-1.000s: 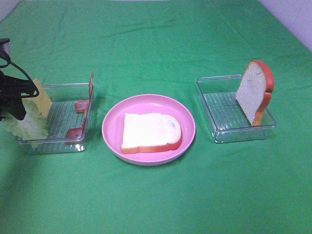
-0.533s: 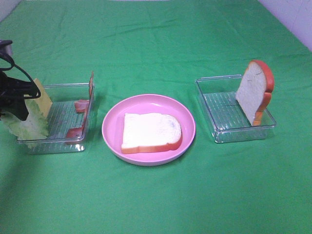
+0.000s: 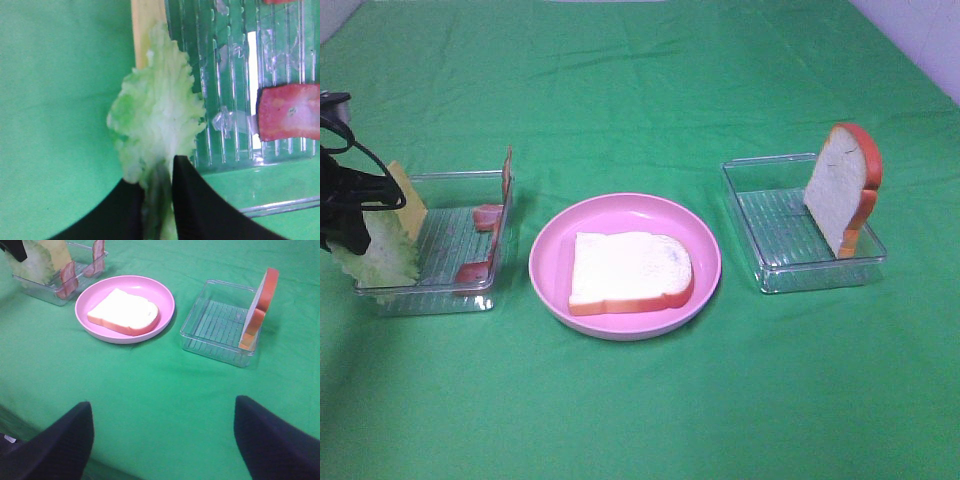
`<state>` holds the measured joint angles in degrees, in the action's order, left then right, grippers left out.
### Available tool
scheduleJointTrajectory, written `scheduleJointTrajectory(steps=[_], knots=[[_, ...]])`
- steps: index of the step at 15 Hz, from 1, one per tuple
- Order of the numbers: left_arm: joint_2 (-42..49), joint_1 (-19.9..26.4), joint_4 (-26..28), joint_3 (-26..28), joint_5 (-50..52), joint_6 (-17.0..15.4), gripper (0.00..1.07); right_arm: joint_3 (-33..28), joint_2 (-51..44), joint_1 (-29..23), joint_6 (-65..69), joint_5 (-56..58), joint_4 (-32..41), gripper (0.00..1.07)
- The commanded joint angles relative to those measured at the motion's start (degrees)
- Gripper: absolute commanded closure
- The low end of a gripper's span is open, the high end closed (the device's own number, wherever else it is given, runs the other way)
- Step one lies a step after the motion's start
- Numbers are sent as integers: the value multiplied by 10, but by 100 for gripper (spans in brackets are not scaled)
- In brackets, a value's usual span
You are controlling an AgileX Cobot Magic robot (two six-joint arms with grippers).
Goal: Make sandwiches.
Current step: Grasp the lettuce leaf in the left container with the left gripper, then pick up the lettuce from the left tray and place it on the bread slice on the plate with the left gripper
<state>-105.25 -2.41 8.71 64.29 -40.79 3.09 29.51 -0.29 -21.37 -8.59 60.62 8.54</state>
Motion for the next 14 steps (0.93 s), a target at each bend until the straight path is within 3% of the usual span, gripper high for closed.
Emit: scheduleJointTrajectory(steps=[1, 5, 9, 10, 14], knots=[[0, -2, 0, 2, 11, -2, 107, -1, -9, -1, 2, 1, -1, 32], [1, -2, 4, 2, 10, -2, 107, -1, -9, -1, 2, 1, -1, 32], [23, -2, 64, 3, 15, 8, 107, -1, -9, -1, 2, 1, -1, 32], [33, -2, 79, 3, 16, 20, 107, -1, -9, -1, 2, 1, -1, 32], [70, -2, 237, 3, 39, 114, 107, -1, -9, -1, 2, 1, -1, 32]])
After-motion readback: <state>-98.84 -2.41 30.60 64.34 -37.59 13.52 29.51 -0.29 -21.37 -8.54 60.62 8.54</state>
